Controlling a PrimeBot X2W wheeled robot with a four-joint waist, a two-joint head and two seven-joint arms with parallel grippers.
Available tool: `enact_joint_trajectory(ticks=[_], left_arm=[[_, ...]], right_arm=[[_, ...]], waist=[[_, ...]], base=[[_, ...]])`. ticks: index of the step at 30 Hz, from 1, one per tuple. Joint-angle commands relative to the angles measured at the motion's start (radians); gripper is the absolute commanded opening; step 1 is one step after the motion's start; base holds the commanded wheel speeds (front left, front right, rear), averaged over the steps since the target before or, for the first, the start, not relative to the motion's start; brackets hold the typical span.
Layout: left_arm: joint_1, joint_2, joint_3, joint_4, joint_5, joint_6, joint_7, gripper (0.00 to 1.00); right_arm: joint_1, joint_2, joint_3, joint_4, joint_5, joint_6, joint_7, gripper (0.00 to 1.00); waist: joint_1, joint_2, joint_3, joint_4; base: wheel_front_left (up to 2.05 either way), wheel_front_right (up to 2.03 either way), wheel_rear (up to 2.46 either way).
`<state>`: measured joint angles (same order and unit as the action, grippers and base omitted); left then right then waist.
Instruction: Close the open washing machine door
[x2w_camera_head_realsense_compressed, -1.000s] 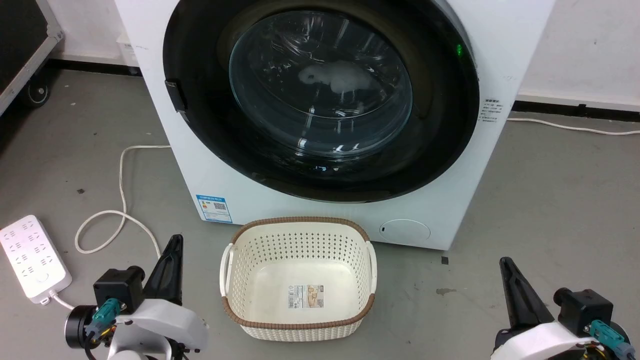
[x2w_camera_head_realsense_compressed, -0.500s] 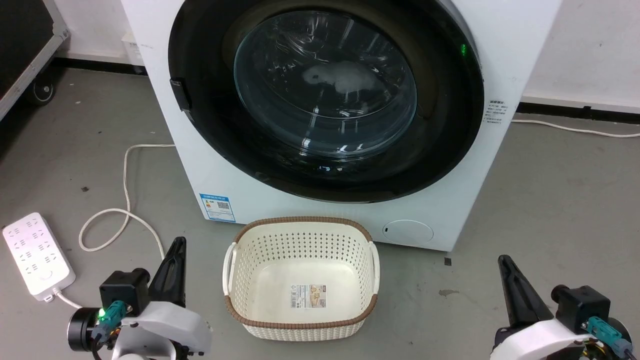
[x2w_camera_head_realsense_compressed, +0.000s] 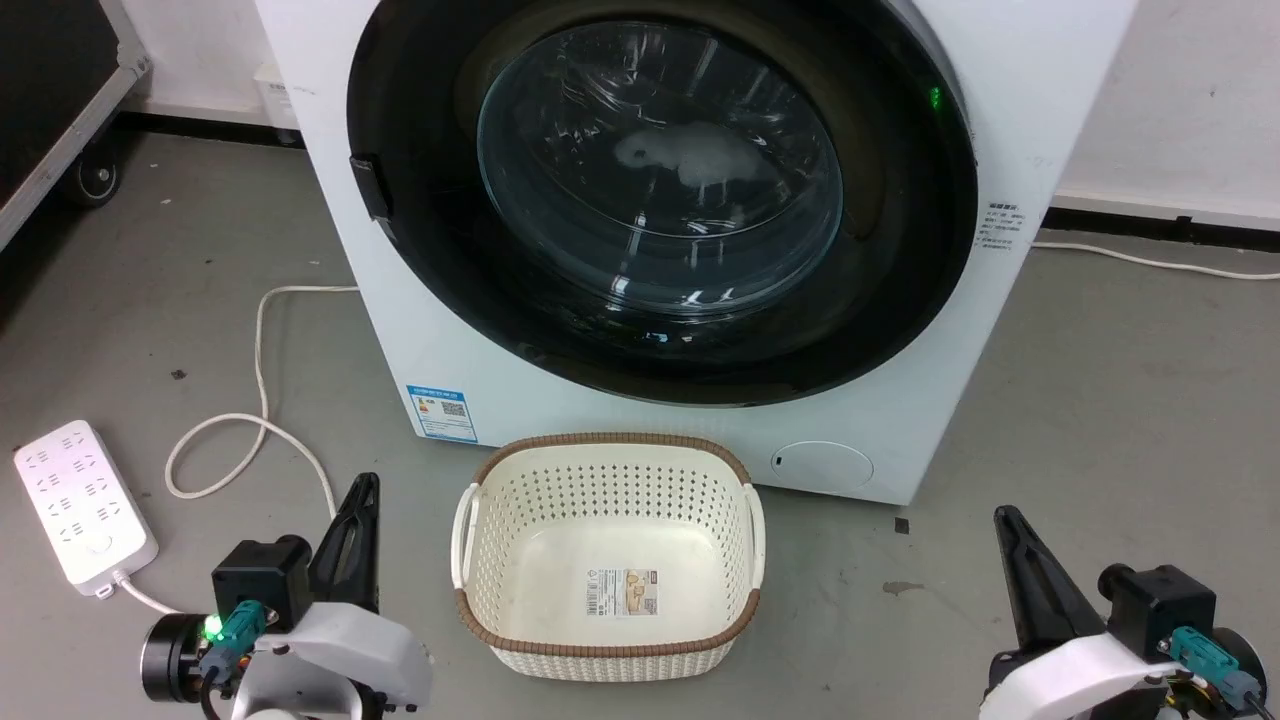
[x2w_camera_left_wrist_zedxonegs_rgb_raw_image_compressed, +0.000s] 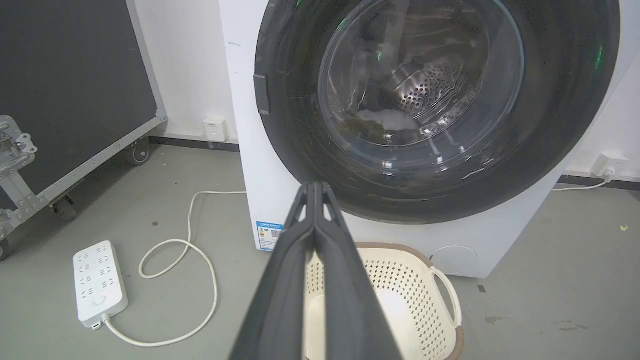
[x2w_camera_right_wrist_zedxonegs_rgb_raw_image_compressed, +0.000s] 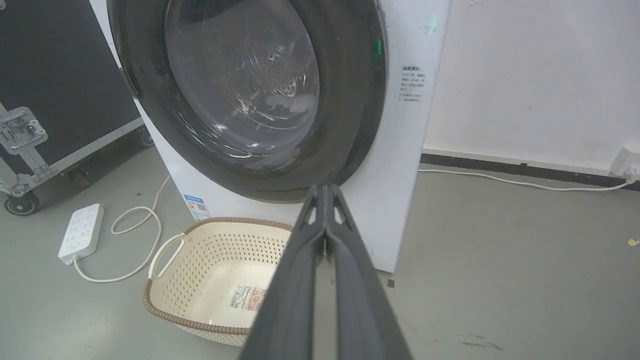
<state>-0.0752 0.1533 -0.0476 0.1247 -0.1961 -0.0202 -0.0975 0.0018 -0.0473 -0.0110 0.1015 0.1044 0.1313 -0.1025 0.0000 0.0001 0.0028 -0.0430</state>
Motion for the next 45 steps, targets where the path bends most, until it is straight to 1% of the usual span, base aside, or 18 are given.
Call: enact_joint_trajectory(ticks=[1,45], left_arm=[[0.018,-0.008,0.005,-0.009,0.012,0.004,0.004,0.0],[0.06,-0.077,0.036,-0.093,0.146,0.016,0.072,0.0]], right_arm=[[-0.001,-0.002,0.002,-0.01,-0.011,0.0,0.004,0.0],[-0.002,-0.003,0.008,-0.077,-0.079,0.0,0.076,0.0]], waist=[[0.0,-0.0001,0.0,0.001],[0.0,-0.0001,-0.002,0.032]], base=[[0.0,0.0,0.0],[0.0,0.0,0.0]])
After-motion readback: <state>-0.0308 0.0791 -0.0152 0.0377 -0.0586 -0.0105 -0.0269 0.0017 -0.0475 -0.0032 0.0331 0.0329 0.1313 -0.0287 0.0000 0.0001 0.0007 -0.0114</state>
